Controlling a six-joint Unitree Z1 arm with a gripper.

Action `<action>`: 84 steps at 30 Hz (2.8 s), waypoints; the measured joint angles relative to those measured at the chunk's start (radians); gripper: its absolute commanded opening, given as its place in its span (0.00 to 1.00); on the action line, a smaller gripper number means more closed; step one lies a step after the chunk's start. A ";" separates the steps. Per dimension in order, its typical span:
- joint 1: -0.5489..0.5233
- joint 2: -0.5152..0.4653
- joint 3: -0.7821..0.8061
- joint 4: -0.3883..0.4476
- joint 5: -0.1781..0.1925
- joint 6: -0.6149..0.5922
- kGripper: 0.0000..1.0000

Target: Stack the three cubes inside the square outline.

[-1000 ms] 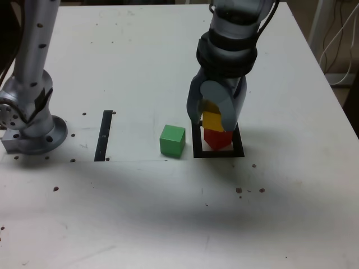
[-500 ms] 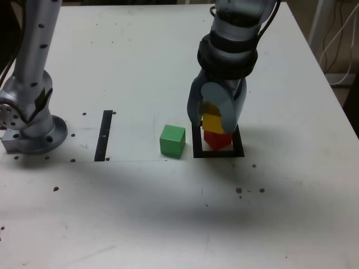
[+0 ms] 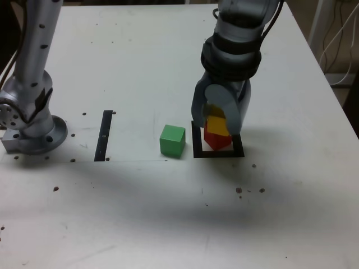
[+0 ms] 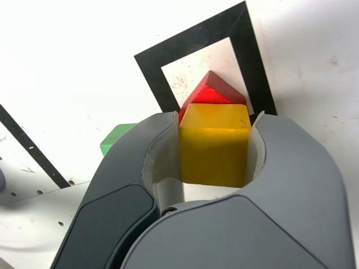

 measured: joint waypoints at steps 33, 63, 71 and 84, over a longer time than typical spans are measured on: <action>0.003 -0.263 0.219 0.076 -0.003 0.117 0.99; -0.116 -0.183 0.475 -0.167 -0.007 0.129 0.98; -0.100 -0.139 0.491 -0.177 0.002 0.139 0.93; -0.071 -0.118 0.524 -0.241 0.016 0.143 0.82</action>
